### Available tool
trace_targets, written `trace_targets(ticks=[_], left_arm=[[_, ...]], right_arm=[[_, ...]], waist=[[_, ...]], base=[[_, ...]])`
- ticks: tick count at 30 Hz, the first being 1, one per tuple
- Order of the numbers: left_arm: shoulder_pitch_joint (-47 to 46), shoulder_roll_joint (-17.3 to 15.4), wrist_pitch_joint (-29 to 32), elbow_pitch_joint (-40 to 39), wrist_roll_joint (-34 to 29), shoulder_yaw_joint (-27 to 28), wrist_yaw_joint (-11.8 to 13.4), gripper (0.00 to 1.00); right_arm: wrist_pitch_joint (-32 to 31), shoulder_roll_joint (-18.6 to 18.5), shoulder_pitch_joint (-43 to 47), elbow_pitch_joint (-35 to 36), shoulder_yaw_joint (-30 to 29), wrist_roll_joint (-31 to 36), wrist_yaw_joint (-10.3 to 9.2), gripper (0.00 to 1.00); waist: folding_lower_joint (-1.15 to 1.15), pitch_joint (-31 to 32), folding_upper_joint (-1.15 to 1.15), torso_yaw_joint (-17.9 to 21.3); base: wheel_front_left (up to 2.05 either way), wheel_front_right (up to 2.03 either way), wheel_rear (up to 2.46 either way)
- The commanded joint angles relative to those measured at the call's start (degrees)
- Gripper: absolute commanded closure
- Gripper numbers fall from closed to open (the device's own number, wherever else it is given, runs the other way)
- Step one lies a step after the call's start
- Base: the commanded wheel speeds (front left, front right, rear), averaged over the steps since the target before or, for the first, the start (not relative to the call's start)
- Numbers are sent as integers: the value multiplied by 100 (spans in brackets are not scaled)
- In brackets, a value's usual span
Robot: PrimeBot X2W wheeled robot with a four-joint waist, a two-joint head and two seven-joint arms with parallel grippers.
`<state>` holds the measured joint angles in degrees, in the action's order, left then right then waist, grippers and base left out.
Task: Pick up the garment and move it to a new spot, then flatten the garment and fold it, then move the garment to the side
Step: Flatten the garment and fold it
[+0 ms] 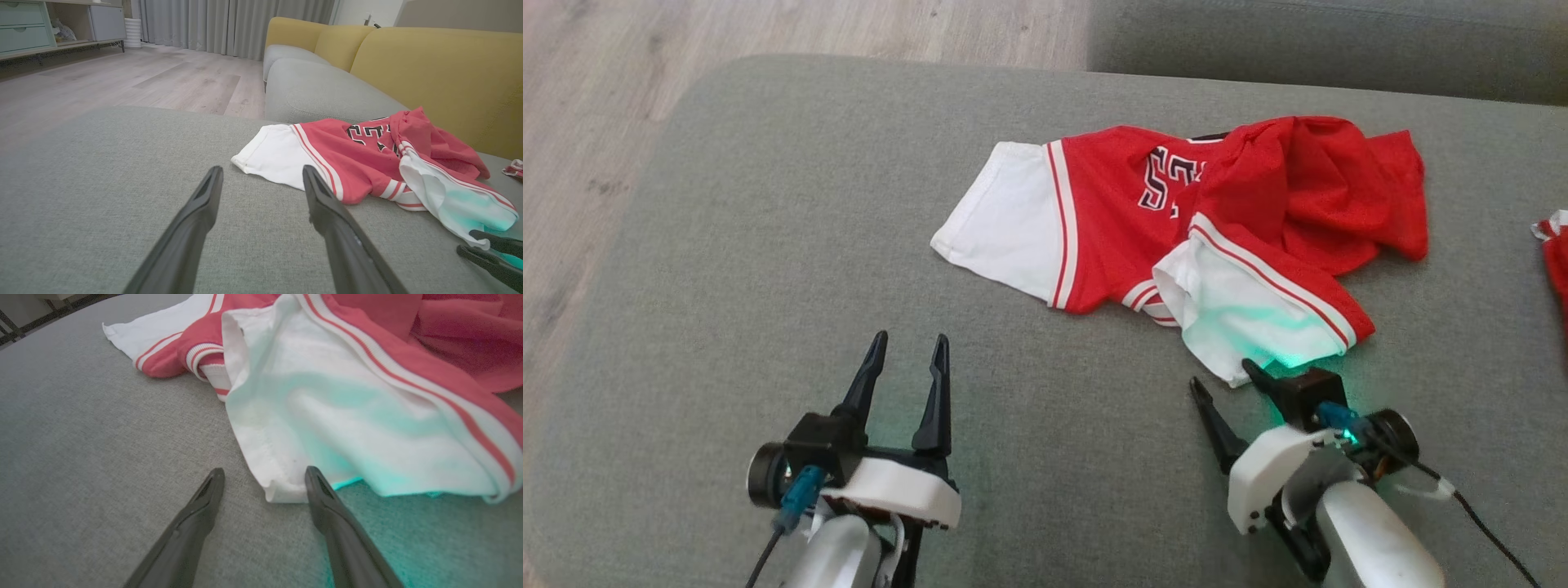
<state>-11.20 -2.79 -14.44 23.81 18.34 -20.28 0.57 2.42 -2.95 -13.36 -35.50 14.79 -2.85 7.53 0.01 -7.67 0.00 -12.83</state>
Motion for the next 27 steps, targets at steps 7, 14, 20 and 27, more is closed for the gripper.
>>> trace_targets(ticks=[7,14,20,27], left_arm=[[-239,-9,-56,-123,39,128,49,0],[-210,-9,-56,-98,0,190,62,0],[-158,-9,-56,-141,-37,260,82,0],[-93,-9,-56,-183,-69,306,96,0]], right_arm=[[56,-58,-459,-512,324,-7,-4,100],[274,-4,-561,-155,1128,-888,-4,100],[397,5,-876,921,2123,-2148,-4,100],[746,6,-1471,1457,2881,-3202,-4,100]], waist=[[-1,8,0,-73],[-1,224,0,-56],[-1,382,0,-115],[-1,481,0,-344]], base=[[0,0,0],[0,0,0],[0,0,0],[0,0,0]])
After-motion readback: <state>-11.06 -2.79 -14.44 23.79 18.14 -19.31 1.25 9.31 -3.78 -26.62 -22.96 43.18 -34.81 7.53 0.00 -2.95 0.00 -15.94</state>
